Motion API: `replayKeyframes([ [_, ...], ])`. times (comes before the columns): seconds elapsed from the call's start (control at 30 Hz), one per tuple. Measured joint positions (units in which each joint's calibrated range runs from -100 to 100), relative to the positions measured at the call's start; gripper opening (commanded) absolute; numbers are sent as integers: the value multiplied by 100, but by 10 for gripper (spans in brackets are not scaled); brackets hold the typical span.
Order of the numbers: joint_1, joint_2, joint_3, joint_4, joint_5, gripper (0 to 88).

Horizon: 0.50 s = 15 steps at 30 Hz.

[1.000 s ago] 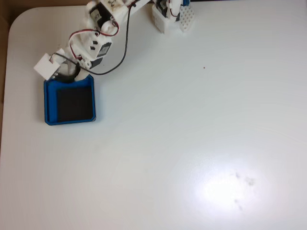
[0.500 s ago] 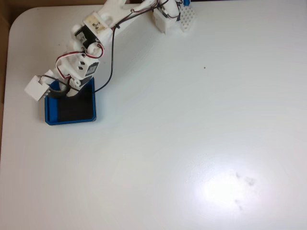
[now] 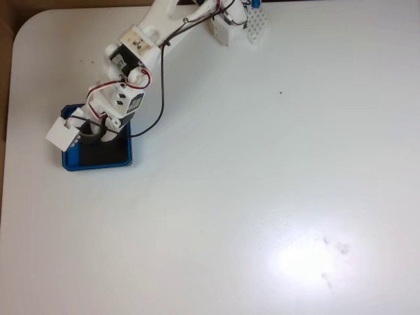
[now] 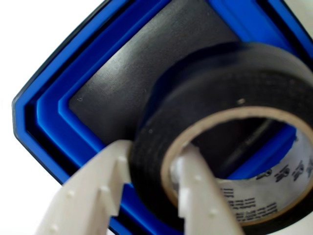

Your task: Pick the black tape roll and drop it in the blue box

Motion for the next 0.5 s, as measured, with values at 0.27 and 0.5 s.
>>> replayKeyframes([
  [0.27, -30, 0, 0, 0, 0, 122],
  [0.5, -10, -237, 161, 0, 8, 132],
])
